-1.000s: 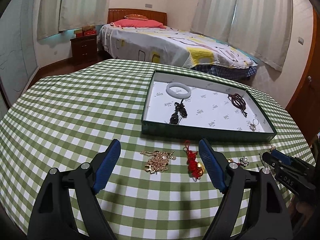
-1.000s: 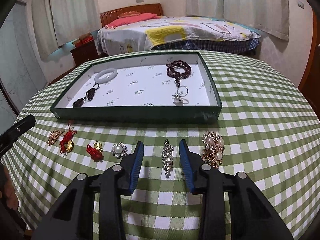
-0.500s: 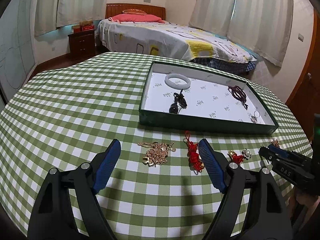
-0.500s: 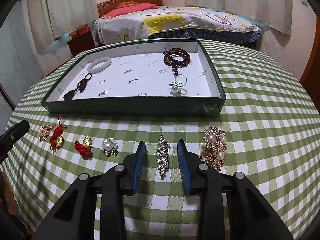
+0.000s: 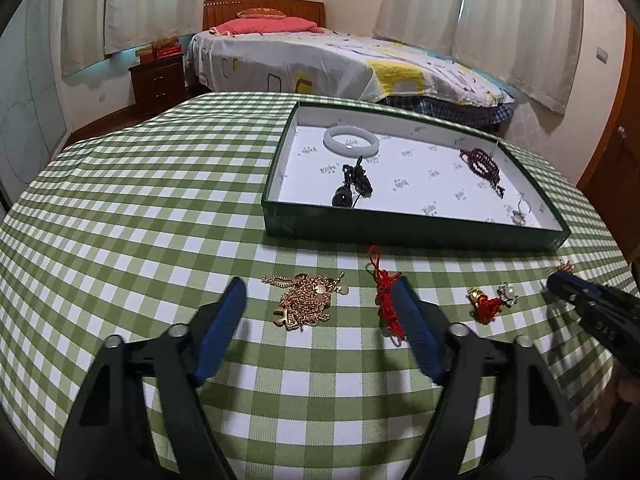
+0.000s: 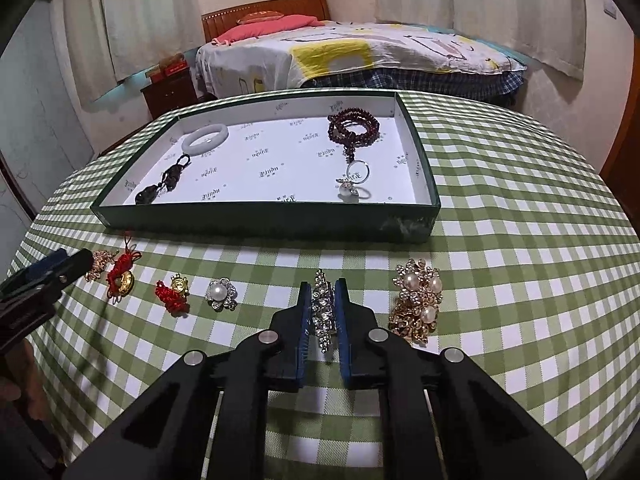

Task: Organize jewelry
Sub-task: 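Close the right tool on the silver rhinestone brooch while the left tool approaches the gold chain, then close the left tool on the gold chain and lift it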

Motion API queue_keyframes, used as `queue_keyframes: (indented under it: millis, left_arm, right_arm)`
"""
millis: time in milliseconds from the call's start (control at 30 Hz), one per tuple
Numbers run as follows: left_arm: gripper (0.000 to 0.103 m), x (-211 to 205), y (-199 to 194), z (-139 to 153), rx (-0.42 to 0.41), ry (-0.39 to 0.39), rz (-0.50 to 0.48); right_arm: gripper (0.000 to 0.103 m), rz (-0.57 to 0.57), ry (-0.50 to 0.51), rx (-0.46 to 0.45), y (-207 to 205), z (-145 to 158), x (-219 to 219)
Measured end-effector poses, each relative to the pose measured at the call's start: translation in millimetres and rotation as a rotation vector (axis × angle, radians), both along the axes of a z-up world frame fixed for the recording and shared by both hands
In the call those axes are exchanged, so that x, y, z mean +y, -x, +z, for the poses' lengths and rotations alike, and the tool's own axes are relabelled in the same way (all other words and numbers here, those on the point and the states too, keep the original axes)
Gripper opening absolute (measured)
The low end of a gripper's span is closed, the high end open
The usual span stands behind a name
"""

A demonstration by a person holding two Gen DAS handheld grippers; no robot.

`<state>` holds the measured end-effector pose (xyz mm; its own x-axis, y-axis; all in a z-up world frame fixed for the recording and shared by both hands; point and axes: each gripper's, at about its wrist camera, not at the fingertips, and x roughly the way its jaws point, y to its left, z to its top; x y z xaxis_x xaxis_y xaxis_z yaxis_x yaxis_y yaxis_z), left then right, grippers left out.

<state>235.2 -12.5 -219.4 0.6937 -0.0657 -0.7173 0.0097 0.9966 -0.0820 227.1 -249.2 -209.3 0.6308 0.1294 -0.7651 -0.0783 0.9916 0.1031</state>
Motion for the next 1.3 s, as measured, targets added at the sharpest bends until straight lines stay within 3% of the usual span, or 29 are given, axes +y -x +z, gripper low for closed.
queue_keyframes:
  millis: [367,567,700,900,1300]
  left_arm:
    - [0.052,11,-20,-14,0.098,0.013,0.01]
    - [0.032,8,-21,-14,0.102,-0.01,-0.02]
    - [0.018,11,-22,-15,0.101,0.018,-0.037]
    - [0.014,18,-21,-15,0.093,0.078,-0.044]
    - [0.012,16,-8,-1,0.017,0.078,-0.058]
  right_arm:
    - [0.013,-0.005,-0.042,-0.004,0,2,-7]
    - [0.013,-0.002,-0.051,0.003,-1,0,-6]
    - [0.013,-0.002,-0.054,0.007,-2,-2,-6]
    - [0.013,-0.003,-0.057,0.005,-2,-2,-6]
    - [0.013,-0.004,-0.055,-0.002,-2,-1,-7]
